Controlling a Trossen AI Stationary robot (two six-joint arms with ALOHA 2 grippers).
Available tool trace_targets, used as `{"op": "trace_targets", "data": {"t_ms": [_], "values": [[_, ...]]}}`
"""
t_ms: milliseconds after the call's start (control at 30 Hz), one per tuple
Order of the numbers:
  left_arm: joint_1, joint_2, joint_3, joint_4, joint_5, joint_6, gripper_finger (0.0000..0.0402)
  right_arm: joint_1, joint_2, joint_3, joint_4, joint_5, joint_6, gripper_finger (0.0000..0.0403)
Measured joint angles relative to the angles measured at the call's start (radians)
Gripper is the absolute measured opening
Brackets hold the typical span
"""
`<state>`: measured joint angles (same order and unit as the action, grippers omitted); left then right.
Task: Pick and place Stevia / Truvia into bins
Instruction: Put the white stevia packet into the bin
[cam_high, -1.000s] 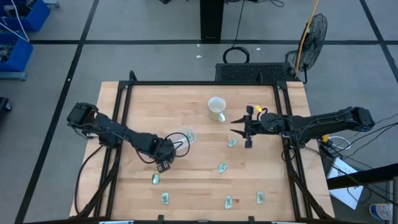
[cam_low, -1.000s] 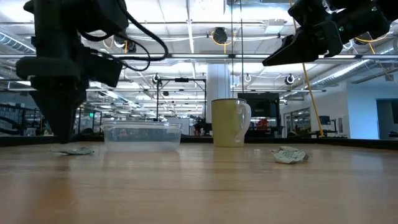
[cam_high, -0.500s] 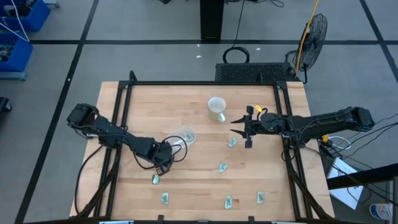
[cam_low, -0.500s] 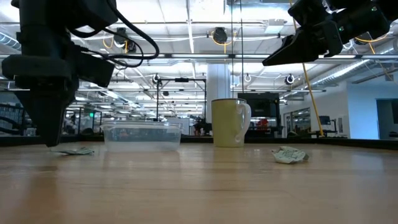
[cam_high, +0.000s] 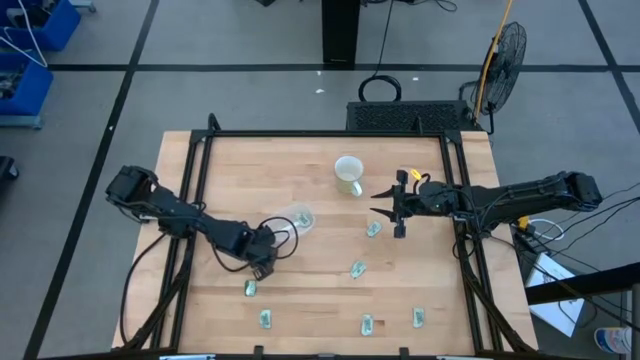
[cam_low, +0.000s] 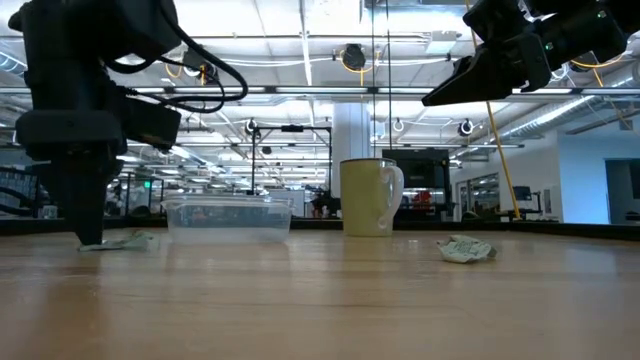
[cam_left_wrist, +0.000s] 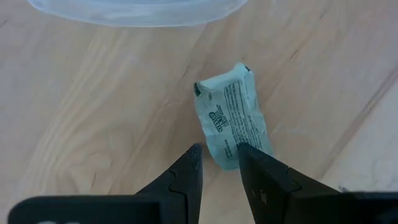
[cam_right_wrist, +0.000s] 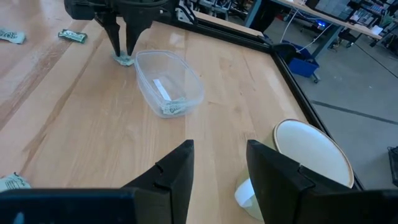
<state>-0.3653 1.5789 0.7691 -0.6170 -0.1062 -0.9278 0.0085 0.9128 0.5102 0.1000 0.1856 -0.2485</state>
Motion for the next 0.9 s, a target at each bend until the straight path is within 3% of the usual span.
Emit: {"op": "trace_targets", "data": {"t_ms": [167, 333, 567, 767, 900], "values": [[-0.004, -0.003, -0.006, -0.007, 0.001, 0.082, 0.0094, 0.000, 0.000, 0.000, 0.000, 0.000, 0.000, 0.0141], [-0.001, -0.004, 0.006, -0.017, 0.009, 0.185, 0.0013, 0.000, 0.000, 0.000, 0.000, 0.000, 0.000, 0.0141], [0.002, -0.001, 0.155, -0.117, -0.019, 0.320, 0.0005, 0.000, 0.000, 0.000, 0.000, 0.000, 0.000, 0.0141], [0.044, -0.002, 0.335, -0.192, -0.189, 0.228, 0.0004, 0.000, 0.000, 0.000, 0.001, 0.000, 0.000, 0.0141], [0.125, -0.002, 0.393, -0.189, -0.185, 0.101, 0.0004, 0.000, 0.000, 0.000, 0.001, 0.000, 0.000, 0.0141]]}}
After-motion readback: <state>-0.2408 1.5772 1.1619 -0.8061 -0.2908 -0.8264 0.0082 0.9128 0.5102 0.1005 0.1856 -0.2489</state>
